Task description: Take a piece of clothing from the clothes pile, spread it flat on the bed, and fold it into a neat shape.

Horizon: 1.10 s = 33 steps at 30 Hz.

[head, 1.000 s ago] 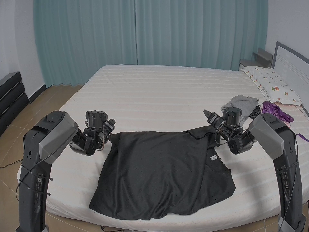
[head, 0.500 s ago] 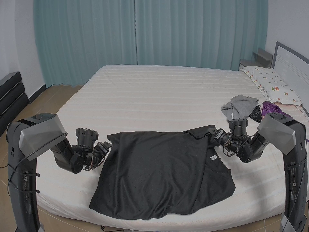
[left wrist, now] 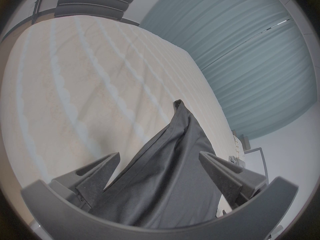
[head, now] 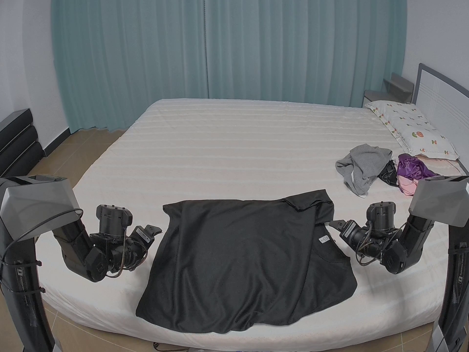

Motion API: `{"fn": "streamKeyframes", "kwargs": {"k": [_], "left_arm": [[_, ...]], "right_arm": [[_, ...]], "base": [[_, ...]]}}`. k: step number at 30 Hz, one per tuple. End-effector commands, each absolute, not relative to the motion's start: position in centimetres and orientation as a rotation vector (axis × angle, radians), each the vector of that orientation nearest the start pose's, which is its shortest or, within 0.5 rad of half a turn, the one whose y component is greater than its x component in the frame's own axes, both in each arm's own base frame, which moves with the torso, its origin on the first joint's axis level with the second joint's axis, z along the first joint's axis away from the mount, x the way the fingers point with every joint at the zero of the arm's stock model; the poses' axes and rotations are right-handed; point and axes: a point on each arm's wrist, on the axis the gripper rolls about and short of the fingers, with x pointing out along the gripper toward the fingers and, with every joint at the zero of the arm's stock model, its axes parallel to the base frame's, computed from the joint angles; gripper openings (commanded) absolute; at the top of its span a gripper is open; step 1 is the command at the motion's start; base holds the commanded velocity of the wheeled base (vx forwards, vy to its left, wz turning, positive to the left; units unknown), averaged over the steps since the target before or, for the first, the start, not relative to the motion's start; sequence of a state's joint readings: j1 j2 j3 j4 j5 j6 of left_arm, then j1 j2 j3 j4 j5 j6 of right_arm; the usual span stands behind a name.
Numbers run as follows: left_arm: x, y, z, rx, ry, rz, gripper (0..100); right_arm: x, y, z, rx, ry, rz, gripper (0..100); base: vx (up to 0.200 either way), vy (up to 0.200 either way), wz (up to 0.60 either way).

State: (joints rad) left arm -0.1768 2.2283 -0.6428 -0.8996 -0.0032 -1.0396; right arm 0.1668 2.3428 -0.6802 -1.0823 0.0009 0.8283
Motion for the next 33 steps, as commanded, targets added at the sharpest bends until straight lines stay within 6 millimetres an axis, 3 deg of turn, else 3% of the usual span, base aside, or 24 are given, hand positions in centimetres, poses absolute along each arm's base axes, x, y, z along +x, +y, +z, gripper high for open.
{"fn": "streamKeyframes", "kwargs": {"k": [1, 14, 29, 33], "left_arm": [[31.2, -5.7, -0.3, -0.934, 0.742, 0.209, 100], [30.4, -5.8, -0.6, -0.937, 0.779, 0.203, 100], [30.4, -6.2, -0.5, -0.986, 0.777, 0.209, 100], [30.3, -6.4, -0.4, -0.983, 0.780, 0.203, 100]], "right_arm": [[31.8, 5.6, -1.5, 0.756, 0.635, -0.086, 100], [31.0, 5.8, -1.6, 0.765, 0.677, -0.055, 100], [30.7, 6.3, -1.6, 0.759, 0.687, -0.042, 100], [30.6, 6.5, -1.6, 0.755, 0.690, -0.038, 100]], "base": [[0.000, 0.000, 0.00], [-0.185, 0.000, 0.00], [0.000, 0.000, 0.00], [0.000, -0.200, 0.00]]}}
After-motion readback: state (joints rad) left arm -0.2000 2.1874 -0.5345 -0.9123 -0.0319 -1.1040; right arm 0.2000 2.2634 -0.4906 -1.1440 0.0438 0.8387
